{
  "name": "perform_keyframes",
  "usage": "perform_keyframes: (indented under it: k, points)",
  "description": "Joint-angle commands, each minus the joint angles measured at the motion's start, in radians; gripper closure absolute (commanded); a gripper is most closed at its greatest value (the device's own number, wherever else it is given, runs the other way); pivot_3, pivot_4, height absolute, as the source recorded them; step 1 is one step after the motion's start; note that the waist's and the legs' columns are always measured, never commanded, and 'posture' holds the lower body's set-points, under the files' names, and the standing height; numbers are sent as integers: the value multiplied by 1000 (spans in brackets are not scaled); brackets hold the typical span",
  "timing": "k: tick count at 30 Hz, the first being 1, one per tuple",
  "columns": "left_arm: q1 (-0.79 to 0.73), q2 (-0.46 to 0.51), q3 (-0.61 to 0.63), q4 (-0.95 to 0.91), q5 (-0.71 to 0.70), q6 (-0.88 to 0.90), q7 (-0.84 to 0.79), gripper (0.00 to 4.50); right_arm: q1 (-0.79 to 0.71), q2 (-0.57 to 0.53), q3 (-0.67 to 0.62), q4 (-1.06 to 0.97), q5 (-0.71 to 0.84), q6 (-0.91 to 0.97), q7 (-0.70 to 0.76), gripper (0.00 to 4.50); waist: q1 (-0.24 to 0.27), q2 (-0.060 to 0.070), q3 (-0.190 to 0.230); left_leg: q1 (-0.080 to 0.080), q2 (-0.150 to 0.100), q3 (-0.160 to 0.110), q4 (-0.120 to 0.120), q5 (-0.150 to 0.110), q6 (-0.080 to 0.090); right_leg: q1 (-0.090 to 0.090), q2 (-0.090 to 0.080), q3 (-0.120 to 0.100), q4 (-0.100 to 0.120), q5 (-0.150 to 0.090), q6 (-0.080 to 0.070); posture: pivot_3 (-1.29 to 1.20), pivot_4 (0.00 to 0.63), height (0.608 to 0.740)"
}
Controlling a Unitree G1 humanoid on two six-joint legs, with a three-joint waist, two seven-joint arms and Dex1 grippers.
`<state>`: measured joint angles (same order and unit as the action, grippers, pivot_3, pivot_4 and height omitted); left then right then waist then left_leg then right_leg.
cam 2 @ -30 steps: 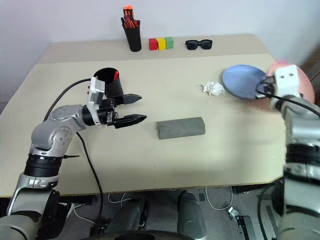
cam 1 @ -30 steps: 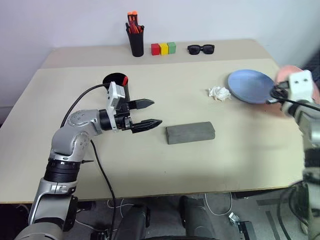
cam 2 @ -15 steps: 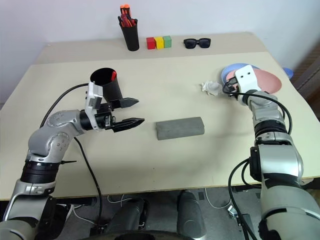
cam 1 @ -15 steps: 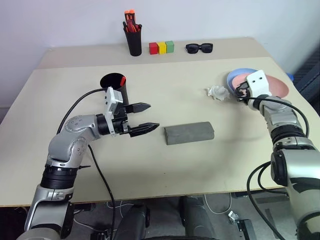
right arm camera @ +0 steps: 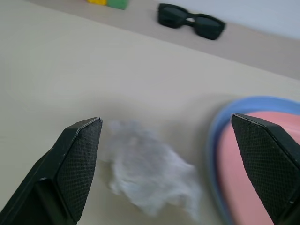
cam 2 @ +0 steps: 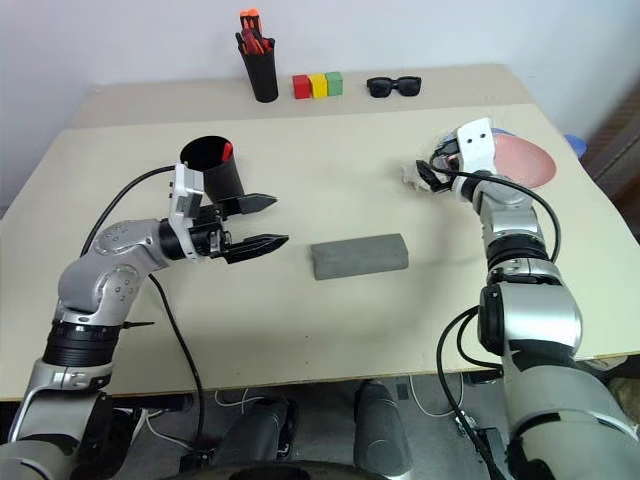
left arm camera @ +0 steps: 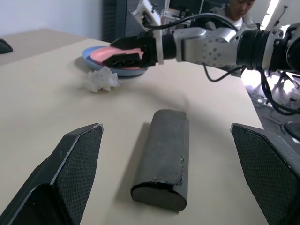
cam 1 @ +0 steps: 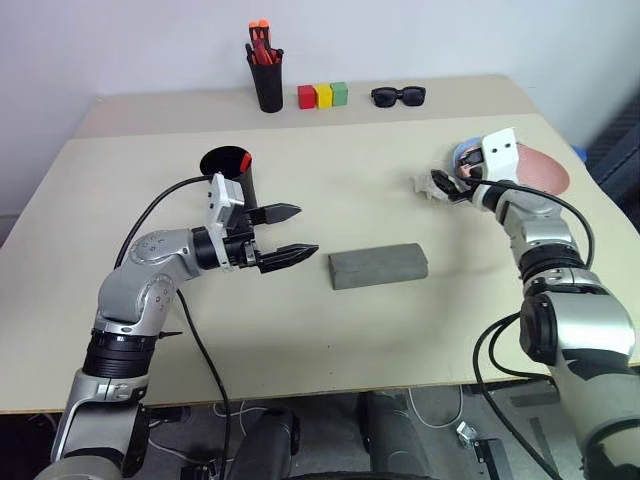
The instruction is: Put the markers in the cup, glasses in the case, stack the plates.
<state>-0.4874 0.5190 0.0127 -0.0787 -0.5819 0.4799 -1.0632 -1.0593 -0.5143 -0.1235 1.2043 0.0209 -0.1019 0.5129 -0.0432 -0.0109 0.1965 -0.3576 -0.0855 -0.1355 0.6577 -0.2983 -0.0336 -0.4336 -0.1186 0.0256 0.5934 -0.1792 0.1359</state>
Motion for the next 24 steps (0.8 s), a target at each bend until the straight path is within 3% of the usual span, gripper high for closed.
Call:
perform_keyframes:
  k: [1,9,13,19,24]
  points:
    - [-23,6,7,-21,-5,-5,-1,0,-28,5,13,3,-27,-4,-56,23,0,0,0,0,0,0,0,0,0,0,0,0,0,0,0,0,150,740]
    - [-14,16,15,-52,-11,16,14,0,-33,53,53,66,-82,16,-107,23,-5,0,0,0,0,0,0,0,0,-1,0,0,1,0,0,0,150,740]
    - [-11,20,18,-56,-12,16,21,0,-28,70,65,81,-102,18,-124,1272,-4,0,0,0,0,0,0,0,0,-1,0,0,1,0,0,0,150,740]
    - [0,24,19,-65,-14,17,29,0,-37,55,51,83,-96,8,-152,4350,-3,0,0,0,0,0,0,0,-1,-1,0,0,1,0,0,0,150,740]
    - [0,21,18,-63,-13,15,32,0,-77,6,-29,66,-27,-8,-159,4438,-3,0,0,0,0,0,0,0,-1,-1,0,0,1,0,0,0,150,740]
